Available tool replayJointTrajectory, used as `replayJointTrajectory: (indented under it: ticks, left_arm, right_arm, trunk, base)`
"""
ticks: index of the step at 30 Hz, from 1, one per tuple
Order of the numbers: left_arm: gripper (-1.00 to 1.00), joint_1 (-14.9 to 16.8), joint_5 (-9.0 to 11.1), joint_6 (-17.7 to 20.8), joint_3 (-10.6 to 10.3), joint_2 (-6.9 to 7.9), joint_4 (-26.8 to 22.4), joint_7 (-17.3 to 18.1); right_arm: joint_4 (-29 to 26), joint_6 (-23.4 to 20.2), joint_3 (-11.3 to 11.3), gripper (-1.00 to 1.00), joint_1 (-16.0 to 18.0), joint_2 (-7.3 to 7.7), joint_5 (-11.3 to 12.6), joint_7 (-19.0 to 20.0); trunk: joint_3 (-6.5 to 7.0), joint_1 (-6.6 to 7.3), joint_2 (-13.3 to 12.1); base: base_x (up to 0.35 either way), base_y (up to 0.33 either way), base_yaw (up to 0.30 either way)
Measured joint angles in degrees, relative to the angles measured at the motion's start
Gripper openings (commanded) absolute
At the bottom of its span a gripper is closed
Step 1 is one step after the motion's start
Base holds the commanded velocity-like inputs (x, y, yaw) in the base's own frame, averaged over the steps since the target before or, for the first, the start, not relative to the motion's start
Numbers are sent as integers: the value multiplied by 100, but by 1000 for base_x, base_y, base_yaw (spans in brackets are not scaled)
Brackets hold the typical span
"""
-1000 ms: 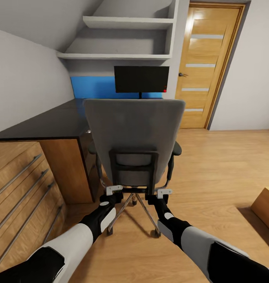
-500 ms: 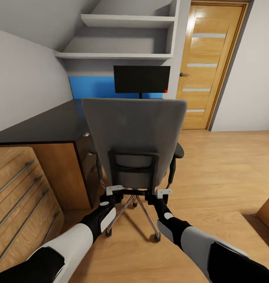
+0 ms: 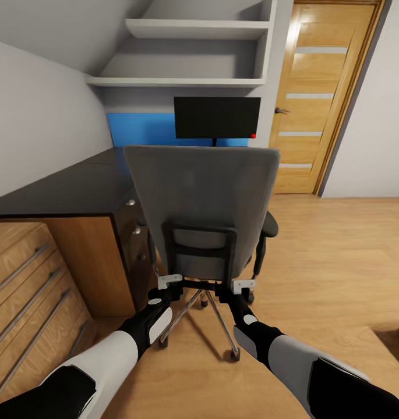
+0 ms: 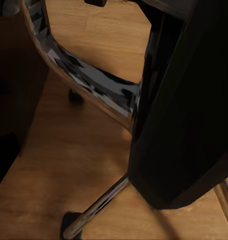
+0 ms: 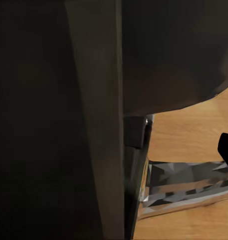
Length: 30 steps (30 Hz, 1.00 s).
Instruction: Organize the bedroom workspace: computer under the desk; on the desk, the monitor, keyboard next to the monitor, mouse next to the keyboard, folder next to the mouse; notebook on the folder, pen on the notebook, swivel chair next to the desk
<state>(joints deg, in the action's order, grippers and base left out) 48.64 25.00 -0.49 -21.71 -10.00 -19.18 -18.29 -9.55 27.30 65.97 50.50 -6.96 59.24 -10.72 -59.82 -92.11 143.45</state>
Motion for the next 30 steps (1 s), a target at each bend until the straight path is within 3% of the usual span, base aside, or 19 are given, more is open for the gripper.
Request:
replayJointTrajectory:
  ticks: [16, 30]
  left_arm:
    - [100, 0, 0, 1, 9, 0, 10, 4]
    - [100, 2, 5, 9, -2, 0, 11, 5]
  right_arm:
    - [5, 7, -10, 100, 0, 1, 15, -1]
    - [13, 2, 22, 100, -2, 8, 40, 10]
  trunk:
    - [0, -2, 0]
    - [-1, 1, 0]
  base:
    - [88, 0, 7]
    - [308, 0, 0]
